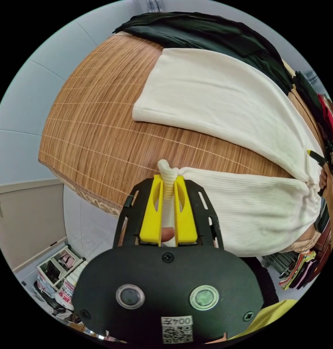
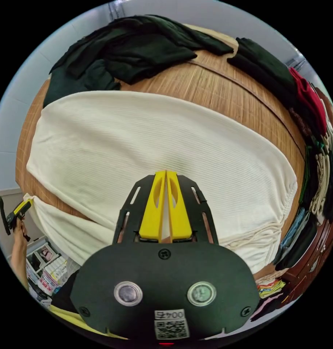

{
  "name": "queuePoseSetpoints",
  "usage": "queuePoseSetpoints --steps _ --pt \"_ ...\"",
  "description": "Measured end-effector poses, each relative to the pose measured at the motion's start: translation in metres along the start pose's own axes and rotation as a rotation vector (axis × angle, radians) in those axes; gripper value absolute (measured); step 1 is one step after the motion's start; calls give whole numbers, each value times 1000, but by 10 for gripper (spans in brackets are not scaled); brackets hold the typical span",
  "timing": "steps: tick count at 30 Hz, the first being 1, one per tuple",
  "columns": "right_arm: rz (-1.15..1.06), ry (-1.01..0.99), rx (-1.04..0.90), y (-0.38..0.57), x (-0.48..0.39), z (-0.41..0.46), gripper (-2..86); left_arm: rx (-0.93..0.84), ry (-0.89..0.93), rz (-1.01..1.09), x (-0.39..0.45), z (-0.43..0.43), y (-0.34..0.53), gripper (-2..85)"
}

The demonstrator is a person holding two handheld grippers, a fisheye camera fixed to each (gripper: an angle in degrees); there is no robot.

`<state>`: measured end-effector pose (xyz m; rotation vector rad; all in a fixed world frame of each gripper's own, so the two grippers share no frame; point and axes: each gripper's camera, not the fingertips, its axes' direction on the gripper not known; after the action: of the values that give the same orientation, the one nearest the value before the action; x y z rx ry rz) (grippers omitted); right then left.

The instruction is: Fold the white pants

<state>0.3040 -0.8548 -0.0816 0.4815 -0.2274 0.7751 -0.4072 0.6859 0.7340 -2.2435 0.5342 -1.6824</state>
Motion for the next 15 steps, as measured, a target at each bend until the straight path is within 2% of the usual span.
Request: queuePoseSetpoints --steps 2,9,15 --pt "15 3 -48 -13 2 16 -7 -2 13 -17 -6 -8 -10 14" --pt "97 -108 -21 -27 28 21 -6 -13 18 -20 -22 -18 -66 22" --pt "175 -155 -15 -38 40 22 10 -130 -29 112 -15 -18 -126 50"
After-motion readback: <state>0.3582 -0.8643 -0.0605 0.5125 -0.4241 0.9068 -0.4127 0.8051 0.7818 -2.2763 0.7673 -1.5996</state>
